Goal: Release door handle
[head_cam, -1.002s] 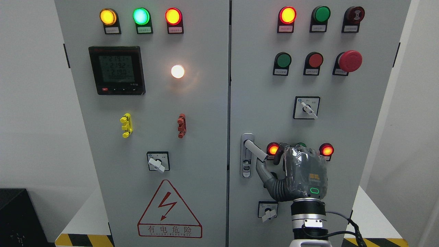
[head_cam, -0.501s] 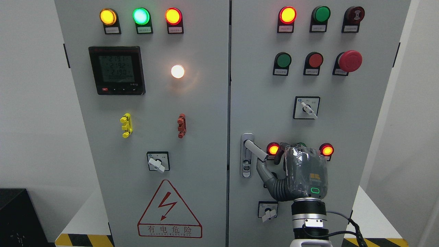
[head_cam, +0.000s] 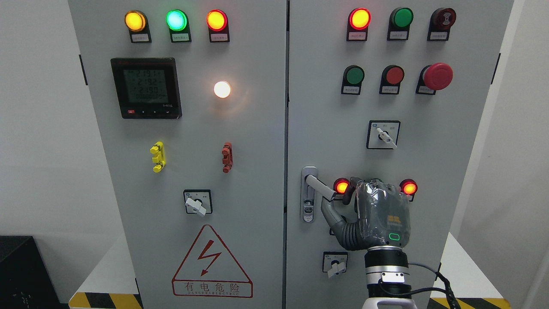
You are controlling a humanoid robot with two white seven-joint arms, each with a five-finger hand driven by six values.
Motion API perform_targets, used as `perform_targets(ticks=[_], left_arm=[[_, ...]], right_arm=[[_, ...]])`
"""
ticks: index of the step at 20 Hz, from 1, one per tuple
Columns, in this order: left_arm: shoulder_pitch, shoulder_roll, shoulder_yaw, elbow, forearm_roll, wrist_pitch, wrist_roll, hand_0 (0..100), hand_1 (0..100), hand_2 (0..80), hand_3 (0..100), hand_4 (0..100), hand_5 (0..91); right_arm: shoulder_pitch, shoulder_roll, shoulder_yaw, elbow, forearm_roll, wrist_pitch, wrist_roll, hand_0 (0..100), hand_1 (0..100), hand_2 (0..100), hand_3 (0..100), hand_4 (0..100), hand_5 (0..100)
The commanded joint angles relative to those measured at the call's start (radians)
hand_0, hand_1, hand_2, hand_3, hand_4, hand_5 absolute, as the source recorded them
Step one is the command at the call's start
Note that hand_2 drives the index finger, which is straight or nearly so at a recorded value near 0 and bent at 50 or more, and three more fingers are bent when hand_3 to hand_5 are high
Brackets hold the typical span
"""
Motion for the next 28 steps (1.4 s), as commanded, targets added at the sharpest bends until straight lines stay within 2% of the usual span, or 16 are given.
perform_targets(ticks=[1, 28], left_arm=[[0.000, 0.000, 0.000, 0.000, 0.000, 0.001, -0.001, 0, 0, 4.5, 11, 0, 0.0], [0.000, 0.000, 0.000, 0.000, -0.002, 0.001, -0.001, 0, 0, 4.5, 11, 0, 0.0]], right_arm=[[-0.006, 0.000, -0.001, -0.001, -0.001, 0.001, 0.000, 41, 41, 72, 97, 75, 67], [-0.014, 0.001, -0.012, -0.007, -0.002, 0.003, 0.005, 42, 41, 72, 96, 75, 67]])
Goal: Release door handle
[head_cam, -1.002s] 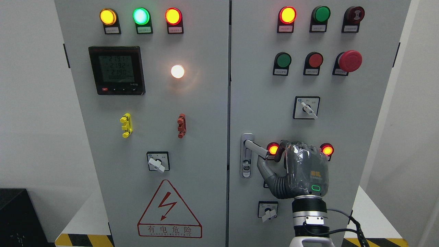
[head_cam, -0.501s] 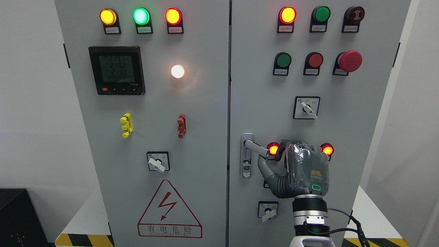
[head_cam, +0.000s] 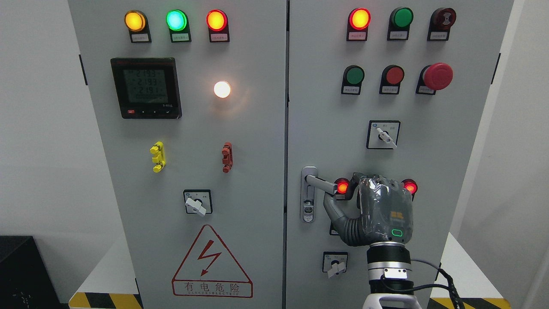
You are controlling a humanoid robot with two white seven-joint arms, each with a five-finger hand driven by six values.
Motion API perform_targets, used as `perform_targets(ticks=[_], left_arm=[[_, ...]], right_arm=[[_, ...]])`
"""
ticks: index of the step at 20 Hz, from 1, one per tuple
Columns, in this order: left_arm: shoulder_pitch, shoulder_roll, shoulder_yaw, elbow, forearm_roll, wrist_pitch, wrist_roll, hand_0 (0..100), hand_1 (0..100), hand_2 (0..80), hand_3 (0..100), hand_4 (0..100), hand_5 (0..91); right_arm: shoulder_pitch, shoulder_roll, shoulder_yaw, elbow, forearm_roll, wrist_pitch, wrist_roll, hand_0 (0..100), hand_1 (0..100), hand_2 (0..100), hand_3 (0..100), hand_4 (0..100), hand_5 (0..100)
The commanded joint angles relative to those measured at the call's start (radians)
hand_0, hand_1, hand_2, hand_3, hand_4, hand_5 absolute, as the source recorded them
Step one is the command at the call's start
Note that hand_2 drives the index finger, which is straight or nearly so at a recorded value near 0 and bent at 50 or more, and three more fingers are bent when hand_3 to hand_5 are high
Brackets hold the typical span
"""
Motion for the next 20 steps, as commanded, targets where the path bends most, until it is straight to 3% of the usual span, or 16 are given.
perform_targets(ticks=[1, 20], left_arm=[[0.000, 0.000, 0.000, 0.000, 0.000, 0.001, -0.001, 0, 0, 4.5, 11, 0, 0.0], [0.000, 0.000, 0.000, 0.000, 0.000, 0.001, -0.001, 0, 0, 4.5, 10, 0, 0.0]], right_arm=[[-0.001, 0.000, -0.004, -0.003, 0.001, 0.000, 0.000, 42, 41, 71, 96, 75, 67], [0.071, -0.002, 0.007, -0.056, -0.019, -0.023, -0.006, 43, 41, 71, 96, 75, 67]])
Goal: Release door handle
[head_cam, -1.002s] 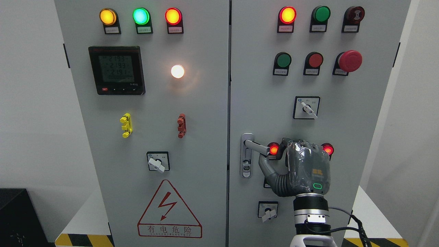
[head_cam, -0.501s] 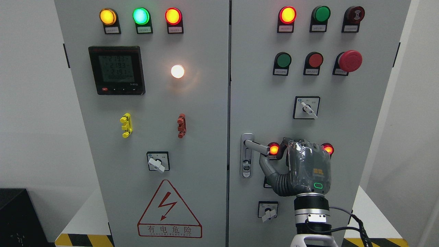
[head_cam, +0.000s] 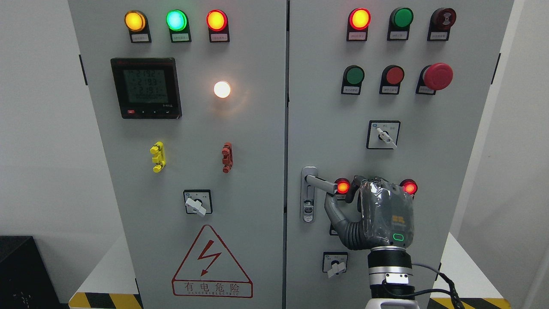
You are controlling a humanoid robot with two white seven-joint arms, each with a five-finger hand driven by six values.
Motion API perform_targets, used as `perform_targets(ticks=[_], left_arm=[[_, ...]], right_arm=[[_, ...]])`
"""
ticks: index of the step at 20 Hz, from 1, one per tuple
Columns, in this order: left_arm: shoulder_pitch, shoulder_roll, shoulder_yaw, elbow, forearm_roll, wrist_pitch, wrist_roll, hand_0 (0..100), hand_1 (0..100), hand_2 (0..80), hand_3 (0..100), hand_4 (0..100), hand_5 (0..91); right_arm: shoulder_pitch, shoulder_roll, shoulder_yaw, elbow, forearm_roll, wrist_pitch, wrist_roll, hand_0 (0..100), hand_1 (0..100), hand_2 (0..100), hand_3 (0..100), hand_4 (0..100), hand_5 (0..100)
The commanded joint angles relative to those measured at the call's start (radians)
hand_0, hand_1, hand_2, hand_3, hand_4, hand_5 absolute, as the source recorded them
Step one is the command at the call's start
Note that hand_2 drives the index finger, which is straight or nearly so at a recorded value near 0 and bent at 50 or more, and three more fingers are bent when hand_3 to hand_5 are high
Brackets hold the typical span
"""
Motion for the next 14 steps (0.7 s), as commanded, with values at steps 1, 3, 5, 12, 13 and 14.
perform_targets(ticks=[1, 3, 5, 12, 13, 14], left_arm=[[0.000, 0.000, 0.000, 0.000, 0.000, 0.001, -0.001, 0, 0, 4.5, 10, 0, 0.0], [0.000, 0.000, 0.000, 0.000, 0.000, -0.001, -0.001, 0, 0, 4.5, 10, 0, 0.0], [0.000, 0.000, 0.000, 0.000, 0.000, -0.001, -0.001, 0, 0, 4.5, 10, 0, 0.0], [0.000, 0.000, 0.000, 0.000, 0.000, 0.001, -0.001, 0, 0, 4.4, 10, 0, 0.0], [0.000, 0.000, 0.000, 0.000, 0.000, -0.001, -0.001, 0, 0, 4.4, 10, 0, 0.0], [0.000, 0.000, 0.000, 0.000, 0.000, -0.001, -0.001, 0, 0, 4.4, 10, 0, 0.0]], right_arm=[[0.038, -0.002, 0.006, -0.042, -0.003, -0.007, -0.002, 43, 41, 71, 96, 75, 67], [0.058, -0.002, 0.004, -0.060, -0.003, -0.032, -0.002, 43, 41, 71, 96, 75, 67], [0.087, -0.002, 0.004, -0.091, -0.003, -0.052, -0.002, 43, 41, 71, 95, 75, 67], [0.201, -0.002, -0.011, -0.167, -0.003, -0.144, -0.005, 44, 40, 65, 92, 73, 63], [0.218, -0.002, -0.017, -0.181, -0.004, -0.151, -0.005, 44, 40, 63, 90, 72, 62], [0.233, -0.004, -0.029, -0.195, -0.009, -0.167, -0.007, 44, 40, 62, 89, 71, 61]])
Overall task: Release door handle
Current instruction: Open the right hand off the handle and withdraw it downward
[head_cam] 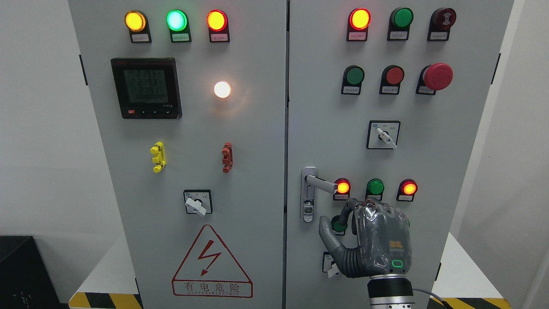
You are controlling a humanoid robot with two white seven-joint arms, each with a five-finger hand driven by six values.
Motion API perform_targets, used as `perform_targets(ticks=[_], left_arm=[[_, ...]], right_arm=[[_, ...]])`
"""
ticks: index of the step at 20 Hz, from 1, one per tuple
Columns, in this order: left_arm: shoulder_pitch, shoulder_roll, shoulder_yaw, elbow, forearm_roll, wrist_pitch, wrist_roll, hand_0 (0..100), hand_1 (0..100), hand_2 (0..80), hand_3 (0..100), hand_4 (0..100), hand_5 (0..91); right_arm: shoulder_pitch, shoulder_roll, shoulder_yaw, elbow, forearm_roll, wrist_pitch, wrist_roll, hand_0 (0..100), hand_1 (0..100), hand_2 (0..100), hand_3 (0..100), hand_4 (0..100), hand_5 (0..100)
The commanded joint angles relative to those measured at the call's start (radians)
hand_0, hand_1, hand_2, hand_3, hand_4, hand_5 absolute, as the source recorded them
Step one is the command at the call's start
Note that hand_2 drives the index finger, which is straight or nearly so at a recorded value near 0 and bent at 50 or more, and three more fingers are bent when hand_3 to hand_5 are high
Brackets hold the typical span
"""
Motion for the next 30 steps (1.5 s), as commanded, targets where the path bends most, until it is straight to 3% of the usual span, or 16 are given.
perform_targets(ticks=[1, 3, 7, 9, 13, 15, 17, 27, 30], left_arm=[[0.000, 0.000, 0.000, 0.000, 0.000, -0.001, -0.001, 0, 0, 4.4, 10, 0, 0.0], [0.000, 0.000, 0.000, 0.000, 0.000, -0.001, -0.001, 0, 0, 4.4, 10, 0, 0.0], [0.000, 0.000, 0.000, 0.000, 0.000, -0.003, -0.001, 0, 0, 4.5, 10, 0, 0.0], [0.000, 0.000, 0.000, 0.000, 0.000, -0.001, -0.001, 0, 0, 4.5, 10, 0, 0.0], [0.000, 0.000, 0.000, 0.000, 0.000, -0.003, -0.001, 0, 0, 4.5, 10, 0, 0.0], [0.000, 0.000, 0.000, 0.000, 0.000, -0.001, -0.001, 0, 0, 4.5, 10, 0, 0.0], [0.000, 0.000, 0.000, 0.000, 0.000, -0.003, -0.001, 0, 0, 4.5, 10, 0, 0.0], [0.000, 0.000, 0.000, 0.000, 0.000, -0.003, -0.001, 0, 0, 4.5, 10, 0, 0.0], [0.000, 0.000, 0.000, 0.000, 0.000, -0.003, -0.001, 0, 0, 4.4, 10, 0, 0.0]], right_arm=[[0.101, -0.002, -0.039, -0.113, -0.010, -0.055, -0.002, 44, 39, 59, 86, 69, 60], [0.134, -0.004, -0.077, -0.119, -0.025, -0.124, -0.028, 45, 37, 53, 80, 64, 55], [0.167, -0.005, -0.176, -0.118, -0.062, -0.244, -0.048, 45, 34, 38, 60, 46, 32], [0.167, -0.004, -0.206, -0.117, -0.080, -0.259, -0.048, 45, 33, 31, 50, 37, 23], [0.163, -0.005, -0.242, -0.116, -0.097, -0.262, -0.042, 45, 29, 15, 21, 8, 0], [0.160, -0.005, -0.242, -0.117, -0.117, -0.262, -0.040, 46, 27, 9, 10, 1, 0], [0.158, -0.007, -0.245, -0.117, -0.123, -0.262, -0.037, 46, 26, 1, 0, 0, 0], [0.122, -0.010, -0.341, -0.105, -0.220, -0.390, -0.028, 48, 20, 0, 0, 0, 0], [0.089, -0.011, -0.361, -0.102, -0.251, -0.391, 0.015, 47, 19, 0, 0, 0, 0]])
